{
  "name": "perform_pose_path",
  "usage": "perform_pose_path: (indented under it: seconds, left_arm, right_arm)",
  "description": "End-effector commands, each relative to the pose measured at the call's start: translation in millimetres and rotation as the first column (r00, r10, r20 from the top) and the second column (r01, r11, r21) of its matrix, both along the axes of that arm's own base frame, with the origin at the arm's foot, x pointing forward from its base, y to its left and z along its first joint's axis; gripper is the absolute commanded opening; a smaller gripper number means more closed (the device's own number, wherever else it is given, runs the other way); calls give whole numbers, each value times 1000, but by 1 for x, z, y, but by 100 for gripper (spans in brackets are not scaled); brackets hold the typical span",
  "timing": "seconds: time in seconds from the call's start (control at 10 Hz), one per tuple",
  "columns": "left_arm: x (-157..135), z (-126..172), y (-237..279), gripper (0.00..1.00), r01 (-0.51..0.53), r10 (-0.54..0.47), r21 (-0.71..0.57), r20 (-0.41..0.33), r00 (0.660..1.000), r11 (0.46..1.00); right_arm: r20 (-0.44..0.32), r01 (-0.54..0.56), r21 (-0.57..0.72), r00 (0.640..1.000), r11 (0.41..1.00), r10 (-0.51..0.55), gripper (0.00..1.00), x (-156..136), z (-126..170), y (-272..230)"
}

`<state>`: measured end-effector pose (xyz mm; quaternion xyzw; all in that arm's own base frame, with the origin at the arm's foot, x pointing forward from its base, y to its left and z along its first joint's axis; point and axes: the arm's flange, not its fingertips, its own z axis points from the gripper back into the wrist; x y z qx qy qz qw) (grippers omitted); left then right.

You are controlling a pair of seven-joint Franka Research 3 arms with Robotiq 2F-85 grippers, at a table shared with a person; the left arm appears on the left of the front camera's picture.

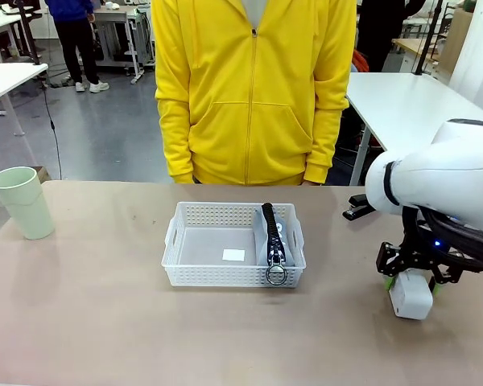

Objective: Efficiently arrange items inside the basket to fit them all.
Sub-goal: Pick up the Digital clock and place it inside the Organizing basket.

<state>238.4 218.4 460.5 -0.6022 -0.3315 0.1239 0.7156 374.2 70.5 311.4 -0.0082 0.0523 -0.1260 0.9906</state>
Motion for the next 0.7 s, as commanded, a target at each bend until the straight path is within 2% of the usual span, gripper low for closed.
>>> perform_pose_path:
  seconds: [0.0, 0.1, 0.3, 0.4, 0.5, 0.6]
  left_arm:
    - [0, 2, 0, 100, -2, 2, -7, 32, 999, 1000]
    - [0, 2, 0, 100, -2, 2, -7, 32, 999, 1000]
    - [0, 2, 0, 100, -2, 2, -7, 32, 999, 1000]
    - [0, 2, 0, 100, -2, 2, -7, 32, 999, 1000]
    - [0, 2, 0, 100, -2, 2, -7, 32, 999, 1000]
    - [0, 2, 0, 100, -2, 2, -7, 32, 999, 1000]
  right_arm:
    - [18, -25, 31, 1000, 999, 24, 14, 5, -3, -1]
    - [15, -28, 35, 999, 999, 28, 0, 6, -4, 0]
    - [11, -29, 44, 1000, 999, 29, 0, 5, -3, -1]
    - [13, -30, 45, 999, 999, 29, 4, 4, -3, -1]
    - [19, -30, 48, 999, 998, 29, 0, 3, -2, -1]
    - [21, -38, 51, 999, 998, 36, 0, 3, 0, -1]
